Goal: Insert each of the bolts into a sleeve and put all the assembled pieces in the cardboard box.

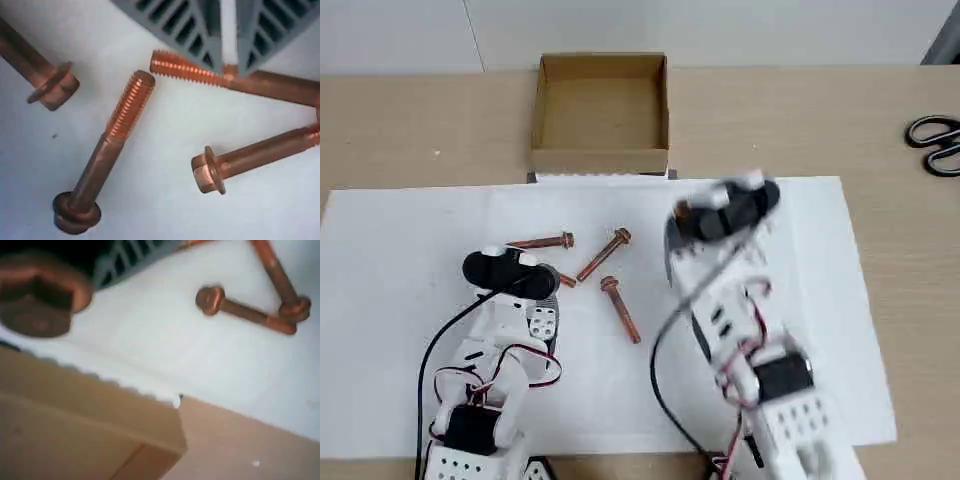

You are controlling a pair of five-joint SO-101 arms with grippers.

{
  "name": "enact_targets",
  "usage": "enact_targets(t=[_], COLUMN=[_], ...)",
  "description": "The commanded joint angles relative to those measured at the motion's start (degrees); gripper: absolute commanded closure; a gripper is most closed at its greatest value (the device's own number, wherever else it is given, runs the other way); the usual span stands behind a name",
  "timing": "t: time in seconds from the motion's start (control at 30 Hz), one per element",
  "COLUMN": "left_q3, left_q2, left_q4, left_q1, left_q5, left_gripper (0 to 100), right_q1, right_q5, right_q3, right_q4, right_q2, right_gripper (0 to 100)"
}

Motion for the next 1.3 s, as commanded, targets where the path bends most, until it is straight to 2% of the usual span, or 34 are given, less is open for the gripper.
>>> enact_targets(t=[0.0, 0.4, 0.83, 1.0, 1.27], left_q3=[-0.3, -0.3, -0.3, -0.3, -0.3], left_q2=[-0.3, -0.3, -0.3, -0.3, -0.3], left_q4=[0.1, 0.1, 0.3, 0.4, 0.4], left_q1=[-0.4, -0.4, -0.4, -0.4, -0.4], left_q5=[-0.1, 0.0, 0.0, 0.0, 0.0], left_gripper=[99, 99, 99, 99, 99], right_q1=[1.1, 2.8, 2.7, 2.5, 1.8], right_q5=[-0.7, -0.6, 2.5, 4.8, 7.1], right_q3=[-16.0, -62.6, -113.8, -123.2, -124.3], right_q4=[-5.6, -5.9, -5.8, -5.8, -1.5], right_q2=[19.3, 66.7, 109.1, 118.1, 120.7], right_gripper=[99.7, 99.6, 99.5, 99.5, 99.3])
